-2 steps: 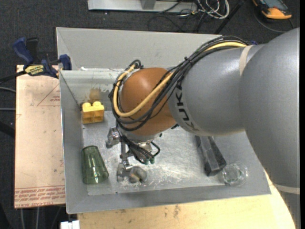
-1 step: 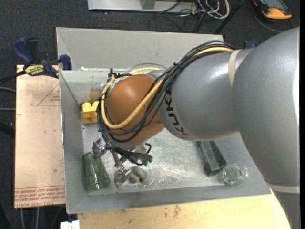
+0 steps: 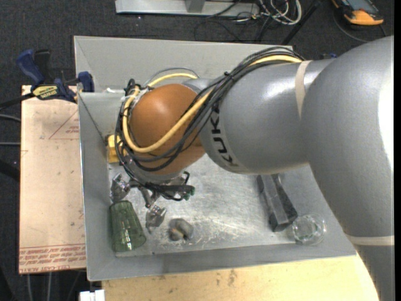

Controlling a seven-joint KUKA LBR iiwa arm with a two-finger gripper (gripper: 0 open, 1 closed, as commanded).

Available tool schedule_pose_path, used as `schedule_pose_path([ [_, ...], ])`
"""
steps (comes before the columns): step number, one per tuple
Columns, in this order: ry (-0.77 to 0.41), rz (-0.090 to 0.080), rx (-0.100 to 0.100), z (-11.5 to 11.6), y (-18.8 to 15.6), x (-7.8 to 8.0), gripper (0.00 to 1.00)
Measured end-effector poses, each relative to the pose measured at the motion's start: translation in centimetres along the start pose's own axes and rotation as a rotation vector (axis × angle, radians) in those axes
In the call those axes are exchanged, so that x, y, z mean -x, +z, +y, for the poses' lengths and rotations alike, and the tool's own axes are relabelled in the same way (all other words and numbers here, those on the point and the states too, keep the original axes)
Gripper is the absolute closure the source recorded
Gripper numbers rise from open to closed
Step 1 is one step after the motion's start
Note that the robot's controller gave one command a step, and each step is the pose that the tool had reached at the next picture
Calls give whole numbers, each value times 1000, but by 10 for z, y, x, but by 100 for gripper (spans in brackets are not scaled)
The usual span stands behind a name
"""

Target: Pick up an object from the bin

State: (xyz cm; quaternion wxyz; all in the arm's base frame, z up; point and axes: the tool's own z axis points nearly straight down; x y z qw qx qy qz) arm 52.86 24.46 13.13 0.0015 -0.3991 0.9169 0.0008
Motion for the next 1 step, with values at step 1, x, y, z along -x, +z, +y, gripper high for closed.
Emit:
schedule_pose_path([
  [1, -230, 2, -4, -2, 58, 7, 0],
])
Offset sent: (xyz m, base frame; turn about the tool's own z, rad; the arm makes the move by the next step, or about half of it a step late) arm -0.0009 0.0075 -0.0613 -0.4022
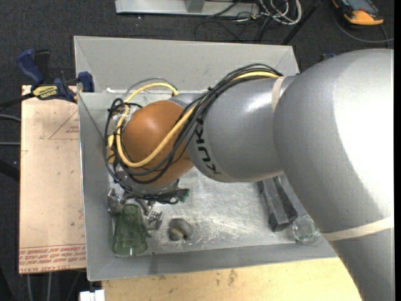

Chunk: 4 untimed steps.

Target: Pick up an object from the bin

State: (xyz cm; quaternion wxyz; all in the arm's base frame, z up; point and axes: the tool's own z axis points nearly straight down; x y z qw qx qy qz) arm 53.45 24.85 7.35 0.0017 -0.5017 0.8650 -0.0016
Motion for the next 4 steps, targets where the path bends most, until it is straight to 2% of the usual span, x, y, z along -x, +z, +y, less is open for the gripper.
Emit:
schedule_pose_path([
  [1, -64, 1, 4, 4, -11, -2, 100],
  [3, -73, 2, 4, 4, -14, -2, 100],
  [4, -70, 4, 8, 5, -26, -2, 100],
])
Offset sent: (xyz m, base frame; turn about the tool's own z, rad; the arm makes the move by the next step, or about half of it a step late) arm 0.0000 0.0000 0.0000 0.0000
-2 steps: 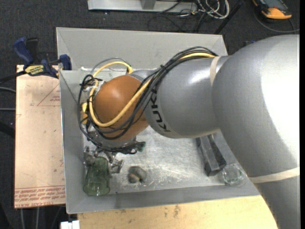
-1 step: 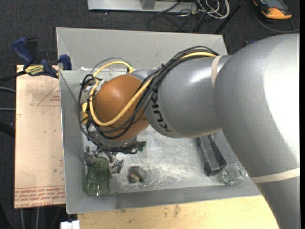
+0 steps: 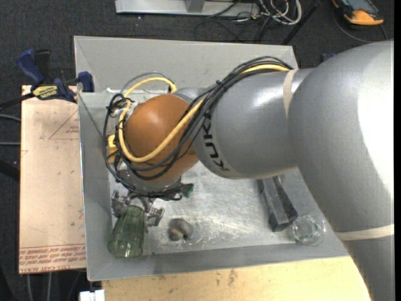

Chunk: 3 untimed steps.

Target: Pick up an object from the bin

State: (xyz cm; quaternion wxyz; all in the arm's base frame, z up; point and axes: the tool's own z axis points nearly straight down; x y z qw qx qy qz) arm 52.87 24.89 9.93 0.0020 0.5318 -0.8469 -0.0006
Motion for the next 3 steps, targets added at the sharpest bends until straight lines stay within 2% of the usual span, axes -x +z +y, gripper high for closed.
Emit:
schedule_pose_path([
  [1, 0, -6, -3, -1, -12, 1, 100],
  [3, 2, -4, -2, 0, -31, 1, 100],
])
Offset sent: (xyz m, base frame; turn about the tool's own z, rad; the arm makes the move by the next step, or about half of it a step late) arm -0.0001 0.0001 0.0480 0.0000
